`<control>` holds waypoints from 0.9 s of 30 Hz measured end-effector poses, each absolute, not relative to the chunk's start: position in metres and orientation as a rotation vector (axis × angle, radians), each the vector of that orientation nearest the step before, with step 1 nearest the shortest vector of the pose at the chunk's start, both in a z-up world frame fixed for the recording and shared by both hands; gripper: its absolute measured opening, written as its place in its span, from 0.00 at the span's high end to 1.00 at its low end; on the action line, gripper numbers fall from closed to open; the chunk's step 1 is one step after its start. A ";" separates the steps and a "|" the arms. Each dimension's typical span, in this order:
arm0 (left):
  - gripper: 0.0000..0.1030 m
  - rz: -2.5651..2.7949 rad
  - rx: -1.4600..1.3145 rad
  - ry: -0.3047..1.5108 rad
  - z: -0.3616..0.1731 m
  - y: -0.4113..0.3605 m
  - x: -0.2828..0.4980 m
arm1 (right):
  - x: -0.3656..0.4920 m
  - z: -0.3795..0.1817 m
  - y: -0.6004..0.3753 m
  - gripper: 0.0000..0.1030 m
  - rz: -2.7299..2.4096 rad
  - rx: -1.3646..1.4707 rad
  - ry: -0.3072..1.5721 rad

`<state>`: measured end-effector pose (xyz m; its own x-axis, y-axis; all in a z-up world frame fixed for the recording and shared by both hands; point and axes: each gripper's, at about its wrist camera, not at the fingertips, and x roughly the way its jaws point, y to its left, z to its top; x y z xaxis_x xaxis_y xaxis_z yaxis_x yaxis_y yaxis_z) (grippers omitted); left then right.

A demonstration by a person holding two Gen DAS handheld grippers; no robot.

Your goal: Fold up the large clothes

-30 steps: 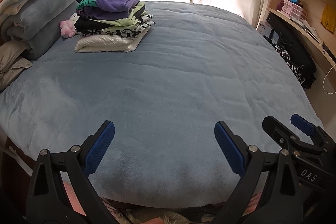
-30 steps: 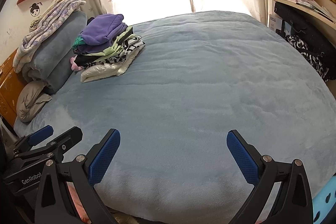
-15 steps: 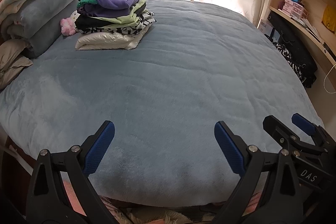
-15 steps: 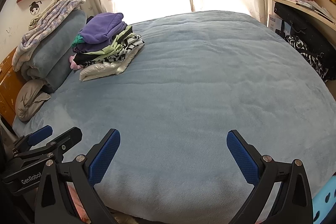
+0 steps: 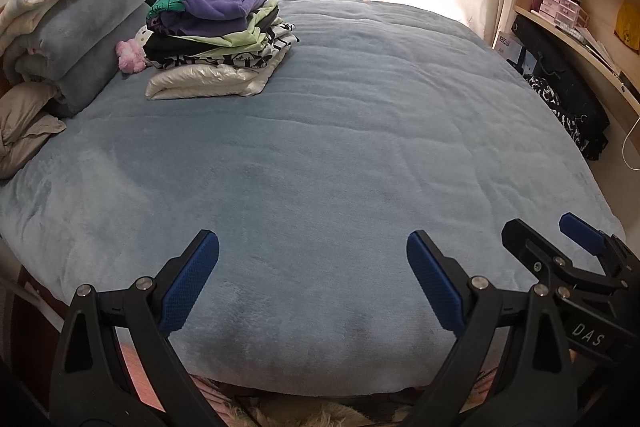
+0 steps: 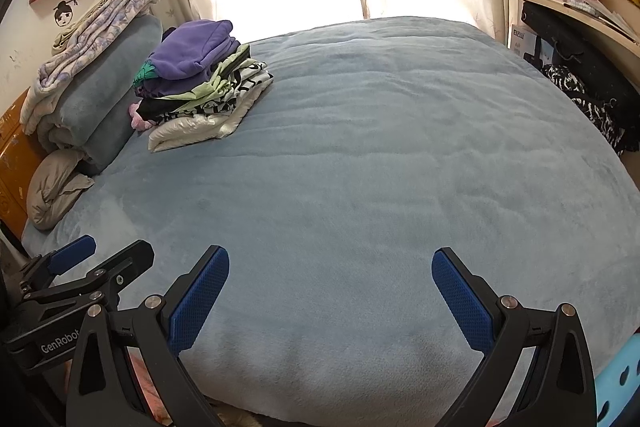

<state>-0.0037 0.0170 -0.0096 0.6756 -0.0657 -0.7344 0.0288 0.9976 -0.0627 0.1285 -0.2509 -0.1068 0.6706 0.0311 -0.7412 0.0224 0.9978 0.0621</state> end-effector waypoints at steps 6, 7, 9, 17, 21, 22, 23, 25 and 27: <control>0.10 -0.054 -0.046 0.837 -0.010 0.015 -0.003 | 0.132 -0.113 -0.253 0.01 0.003 0.070 0.841; 0.10 -0.053 -0.045 0.837 -0.010 0.014 -0.002 | 0.133 -0.115 -0.254 0.01 0.003 0.069 0.842; 0.11 -0.052 -0.044 0.840 -0.011 0.014 -0.002 | 0.135 -0.118 -0.254 0.01 0.000 0.067 0.846; 0.11 -0.050 -0.046 0.867 -0.018 0.013 0.006 | 0.138 -0.125 -0.250 0.01 -0.005 0.060 0.854; 0.11 -0.047 -0.046 0.872 -0.020 0.013 0.010 | 0.139 -0.128 -0.249 0.01 -0.007 0.060 0.856; 0.11 -0.046 -0.047 0.873 -0.020 0.013 0.010 | 0.141 -0.129 -0.249 0.01 -0.006 0.059 0.857; 0.11 -0.044 -0.048 0.875 -0.020 0.012 0.011 | 0.140 -0.129 -0.249 0.01 -0.006 0.059 0.858; 0.11 -0.045 -0.049 0.882 -0.022 0.011 0.012 | 0.140 -0.131 -0.247 0.01 -0.007 0.060 0.863; 0.11 -0.044 -0.050 0.890 -0.025 0.011 0.015 | 0.142 -0.135 -0.246 0.01 -0.006 0.061 0.869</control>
